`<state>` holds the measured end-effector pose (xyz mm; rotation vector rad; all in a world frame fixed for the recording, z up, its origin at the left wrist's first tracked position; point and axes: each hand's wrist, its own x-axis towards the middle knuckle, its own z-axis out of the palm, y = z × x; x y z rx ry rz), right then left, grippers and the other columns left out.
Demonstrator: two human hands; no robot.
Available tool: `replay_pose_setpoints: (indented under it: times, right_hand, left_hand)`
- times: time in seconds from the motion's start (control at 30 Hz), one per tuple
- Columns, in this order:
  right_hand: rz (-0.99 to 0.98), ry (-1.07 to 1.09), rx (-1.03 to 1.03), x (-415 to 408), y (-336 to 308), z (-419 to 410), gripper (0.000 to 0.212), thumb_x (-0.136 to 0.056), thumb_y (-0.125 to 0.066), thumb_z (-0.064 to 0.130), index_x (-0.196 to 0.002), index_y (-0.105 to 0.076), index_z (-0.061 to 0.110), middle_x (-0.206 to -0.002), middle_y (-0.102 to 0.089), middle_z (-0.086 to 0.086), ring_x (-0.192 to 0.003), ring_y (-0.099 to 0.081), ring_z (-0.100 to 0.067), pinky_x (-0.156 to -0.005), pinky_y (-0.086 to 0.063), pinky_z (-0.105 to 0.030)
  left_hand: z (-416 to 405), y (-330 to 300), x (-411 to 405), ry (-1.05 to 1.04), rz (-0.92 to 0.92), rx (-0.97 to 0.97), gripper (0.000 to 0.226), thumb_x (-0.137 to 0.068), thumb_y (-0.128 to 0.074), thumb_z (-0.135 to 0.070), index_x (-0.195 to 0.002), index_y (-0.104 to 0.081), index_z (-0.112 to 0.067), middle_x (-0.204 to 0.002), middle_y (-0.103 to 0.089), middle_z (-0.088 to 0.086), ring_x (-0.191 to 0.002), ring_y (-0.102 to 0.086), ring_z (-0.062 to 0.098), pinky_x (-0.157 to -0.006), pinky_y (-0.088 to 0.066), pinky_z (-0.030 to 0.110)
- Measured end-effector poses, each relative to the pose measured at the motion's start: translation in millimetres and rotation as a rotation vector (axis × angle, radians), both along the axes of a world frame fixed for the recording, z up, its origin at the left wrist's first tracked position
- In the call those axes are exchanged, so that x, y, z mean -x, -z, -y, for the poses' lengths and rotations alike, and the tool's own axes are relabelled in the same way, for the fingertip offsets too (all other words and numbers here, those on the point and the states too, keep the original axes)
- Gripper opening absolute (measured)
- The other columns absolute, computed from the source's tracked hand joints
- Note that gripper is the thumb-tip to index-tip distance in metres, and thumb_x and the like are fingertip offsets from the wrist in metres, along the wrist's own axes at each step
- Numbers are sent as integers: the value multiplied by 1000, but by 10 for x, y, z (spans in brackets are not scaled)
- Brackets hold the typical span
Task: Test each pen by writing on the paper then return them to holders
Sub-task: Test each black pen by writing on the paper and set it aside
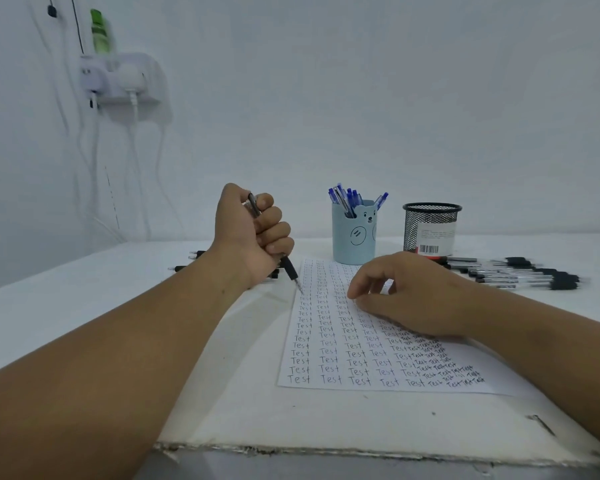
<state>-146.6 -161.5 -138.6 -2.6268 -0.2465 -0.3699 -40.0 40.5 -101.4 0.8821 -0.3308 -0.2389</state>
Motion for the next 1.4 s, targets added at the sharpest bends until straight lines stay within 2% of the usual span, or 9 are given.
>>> replay_pose_setpoints:
  times: [0.2, 0.37, 0.47, 0.57, 0.77, 0.87, 0.93, 1.07, 1.4]
  right_hand:
    - [87, 0, -192, 15, 6, -52, 8, -91, -70, 41, -92, -76, 36, -88, -68, 13, -64, -55, 8, -65, -44, -16]
    - [177, 11, -293, 4, 13, -72, 24, -77, -80, 51, -79, -79, 27, -68, -62, 9, -61, -49, -4, -60, -43, -23]
    - [121, 1, -326, 57, -9, -52, 21, -82, -81, 40, -79, -79, 19, -58, -54, 3, -51, -41, -9, -51, -37, -22]
    - [87, 0, -371, 109, -65, -27, 6, -86, -79, 27, -89, -80, 22, -58, -54, 2, -50, -40, -9, -52, -37, -19]
    - [-32, 104, -338, 282, -284, 97, 14, -85, -69, 12, -73, -71, 3, -59, -65, -5, -55, -48, -15, -49, -39, -23]
    - [-151, 89, -473, 459, -262, 203, 11, -85, -66, 4, -77, -66, -3, -60, -61, -8, -56, -45, -20, -47, -33, -24]
    - [-187, 53, -557, 568, -186, 258, 22, -85, -69, 2, -65, -60, 5, -55, -54, -8, -49, -40, -20, -45, -28, -23]
    - [-90, 32, -705, 665, -43, 297, 51, -84, -77, 6, -50, -39, 18, -43, -39, -3, -39, -33, -17, -43, -28, -23]
    - [15, 38, -403, 729, 10, 265, 42, -79, -72, 2, -48, -46, 14, -47, -50, -7, -44, -49, -14, -53, -39, -25]
  left_hand:
    - [123, 44, 77, 173, -41, 191, 37, -94, -35, -36, -65, -42, -14, -57, -25, -2, -47, -28, 16, -50, -35, 22]
    - [300, 55, 211, 312, -4, 122, 42, -100, -37, -37, -67, -44, -11, -63, -42, 7, -61, -51, 25, -72, -58, 37]
    - [340, 61, 276, 349, 19, 76, 39, -102, -37, -35, -74, -47, -10, -81, -63, 17, -87, -68, 38, -93, -55, 52]
    - [346, 63, 291, 390, 55, -14, 39, -106, -31, -40, -85, -48, -11, -115, -69, 24, -115, -63, 47, -95, -54, 53]
    - [351, 199, 189, 264, 410, -538, 82, -89, -16, -78, -131, -53, -18, -122, -71, 11, -127, -58, 23, -116, -33, 40]
    - [321, 309, 195, 216, 726, -1018, 60, -89, -36, -75, -122, -62, -32, -123, -67, -12, -125, -54, 5, -110, -36, 30]
    - [308, 310, 221, 201, 779, -1189, 46, -79, -58, -67, -116, -66, -40, -127, -61, -22, -122, -52, 0, -101, -39, 26]
    - [303, 281, 233, 152, 792, -1300, 48, -66, -71, -66, -109, -70, -46, -136, -54, -23, -128, -47, 4, -111, -32, 35]
    - [256, 285, 170, 199, 772, -1480, 56, -53, -79, -70, -106, -68, -57, -127, -57, -23, -113, -53, -3, -112, -39, 37]
